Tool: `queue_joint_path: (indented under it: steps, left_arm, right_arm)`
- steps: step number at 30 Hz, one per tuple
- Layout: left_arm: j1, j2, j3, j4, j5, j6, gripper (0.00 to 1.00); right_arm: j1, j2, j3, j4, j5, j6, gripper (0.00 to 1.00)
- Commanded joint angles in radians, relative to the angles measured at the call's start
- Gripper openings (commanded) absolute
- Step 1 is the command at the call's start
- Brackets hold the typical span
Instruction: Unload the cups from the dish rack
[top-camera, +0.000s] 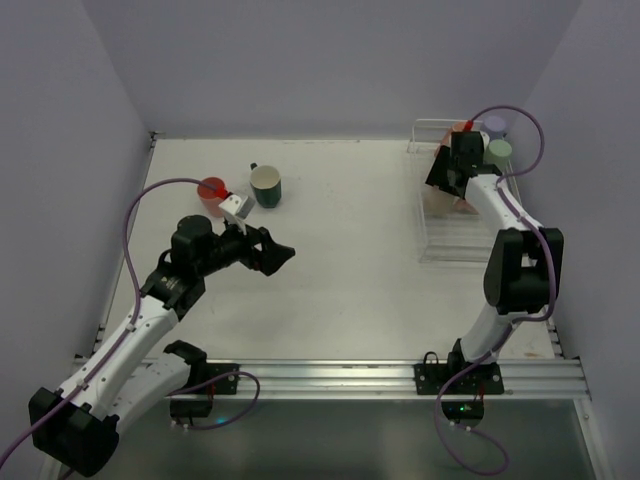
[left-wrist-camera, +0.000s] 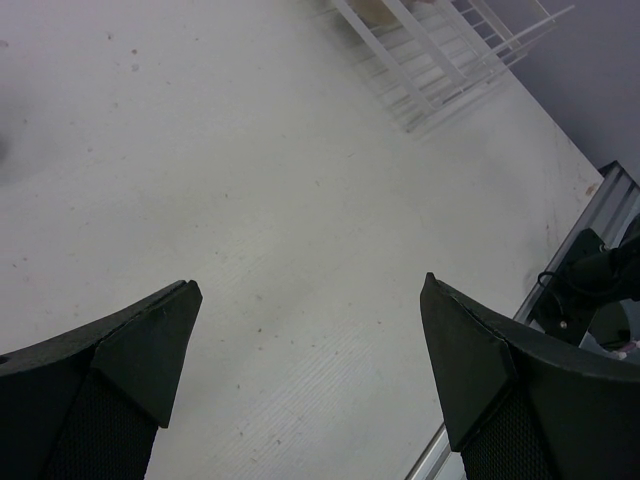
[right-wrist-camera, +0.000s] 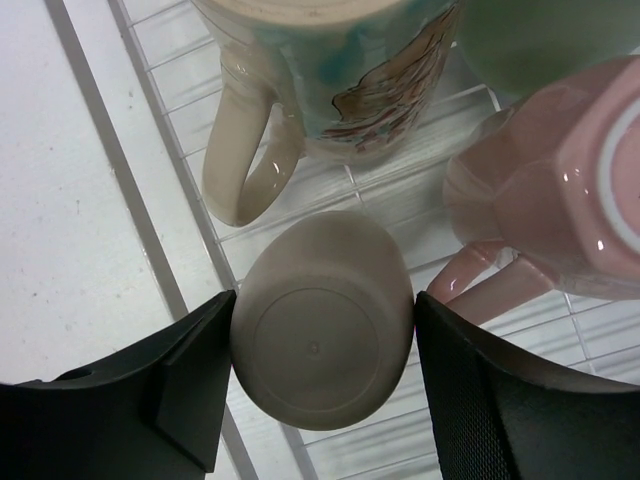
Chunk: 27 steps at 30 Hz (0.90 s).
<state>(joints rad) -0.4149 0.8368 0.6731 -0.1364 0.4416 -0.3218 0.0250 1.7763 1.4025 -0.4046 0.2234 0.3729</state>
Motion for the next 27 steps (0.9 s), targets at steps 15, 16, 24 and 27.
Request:
queue_joint_path:
  steps: [15, 16, 24, 27]
  left_arm:
    - [-0.062, 0.122, 0.105, 0.325, 0.135, -0.275, 0.96]
    - [-0.080, 0.152, 0.109, 0.346, 0.131, -0.290, 0.96]
    - [-0.255, 0.355, 0.218, 0.546, 0.075, -0.408, 0.95]
    - [-0.271, 0.422, 0.258, 0.606, 0.062, -0.448, 0.95]
  right_arm:
    - [-0.103, -0.586, -0.310, 0.184, -0.214, 0.210, 0.40]
    - [-0.105, -0.613, -0.319, 0.188, -0.245, 0.216, 0.40]
    - [-0.109, -0.857, -0.451, 0.288, -0.519, 0.372, 0.38]
    - [-0.109, -0.896, -0.531, 0.416, -0.694, 0.496, 0.38]
